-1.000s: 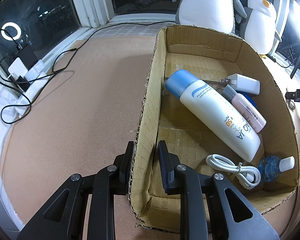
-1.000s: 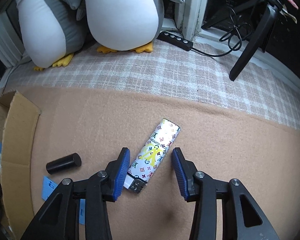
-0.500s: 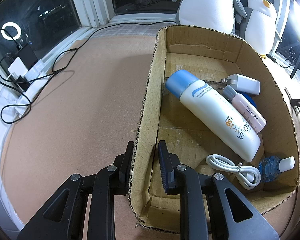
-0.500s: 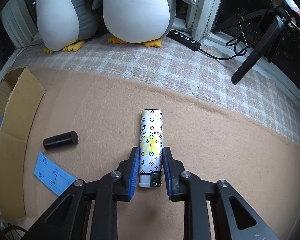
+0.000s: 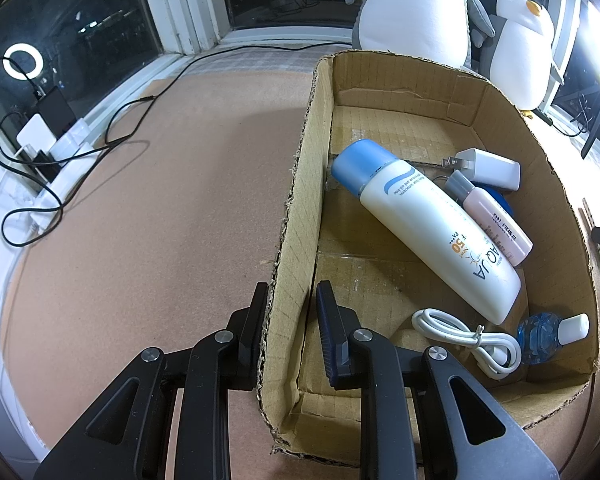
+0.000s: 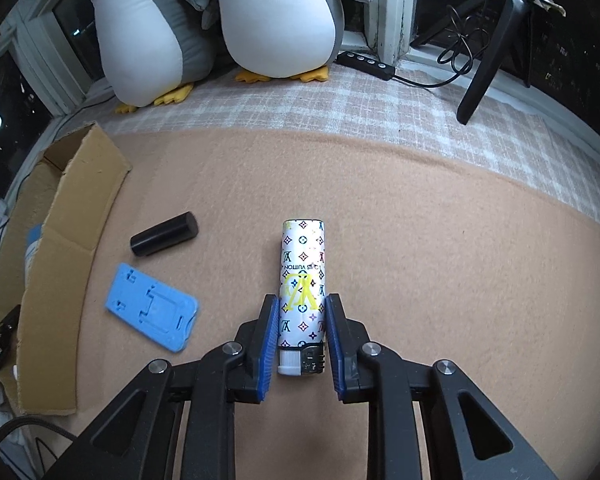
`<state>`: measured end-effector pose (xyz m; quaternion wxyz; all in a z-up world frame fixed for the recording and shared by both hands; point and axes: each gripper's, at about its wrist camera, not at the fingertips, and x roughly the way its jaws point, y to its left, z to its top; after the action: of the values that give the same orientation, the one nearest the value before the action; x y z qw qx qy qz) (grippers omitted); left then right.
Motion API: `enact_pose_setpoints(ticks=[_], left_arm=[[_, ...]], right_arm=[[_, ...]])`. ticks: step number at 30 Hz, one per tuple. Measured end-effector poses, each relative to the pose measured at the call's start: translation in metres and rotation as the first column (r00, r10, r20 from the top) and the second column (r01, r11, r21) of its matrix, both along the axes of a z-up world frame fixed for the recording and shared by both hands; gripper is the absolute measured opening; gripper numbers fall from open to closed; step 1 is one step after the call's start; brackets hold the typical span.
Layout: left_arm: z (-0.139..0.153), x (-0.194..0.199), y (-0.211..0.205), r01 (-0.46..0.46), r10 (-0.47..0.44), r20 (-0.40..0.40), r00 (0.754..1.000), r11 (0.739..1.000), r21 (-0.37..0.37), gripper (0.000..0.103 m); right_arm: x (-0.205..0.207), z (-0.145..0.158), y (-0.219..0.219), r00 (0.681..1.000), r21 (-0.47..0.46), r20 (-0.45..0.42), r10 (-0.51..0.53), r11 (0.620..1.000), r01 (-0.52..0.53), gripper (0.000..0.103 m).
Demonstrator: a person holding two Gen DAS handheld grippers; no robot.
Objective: Organize rigid objects
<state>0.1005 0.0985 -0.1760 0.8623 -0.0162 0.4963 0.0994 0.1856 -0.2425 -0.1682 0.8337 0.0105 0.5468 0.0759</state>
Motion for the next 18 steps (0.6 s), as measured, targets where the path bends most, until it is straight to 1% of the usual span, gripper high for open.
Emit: enact_pose_setpoints(ticks=[4, 8, 13, 18], left_arm=[[0.0, 0.0, 0.0, -0.001, 0.001, 0.0, 1.0, 1.0, -0.001, 0.02], [0.0, 0.0, 0.0, 0.0, 0.0, 0.0, 1.0, 1.0, 0.0, 0.02], [0.0, 0.0, 0.0, 0.001, -0.001, 0.0, 1.0, 1.0, 0.0, 0.02], [0.0, 0.0, 0.0, -0.001, 0.001, 0.001, 1.0, 1.0, -0.002, 0.02]], right_arm=[[-0.009, 0.004, 0.005, 1.0, 0.004, 0.012, 0.008, 1.0, -0.008, 0.021], [-0.014, 0.015, 0.014, 0.999, 0.006, 0.036, 0.033, 0.999, -0.033, 0.021], [-0.019, 0.037, 0.036, 0.994, 0.032, 0.075, 0.085, 0.996, -0.088, 0.021], [-0.023, 0.058, 0.067, 0.982, 0.051, 0.116, 0.152, 0.986, -0.159, 0.021]])
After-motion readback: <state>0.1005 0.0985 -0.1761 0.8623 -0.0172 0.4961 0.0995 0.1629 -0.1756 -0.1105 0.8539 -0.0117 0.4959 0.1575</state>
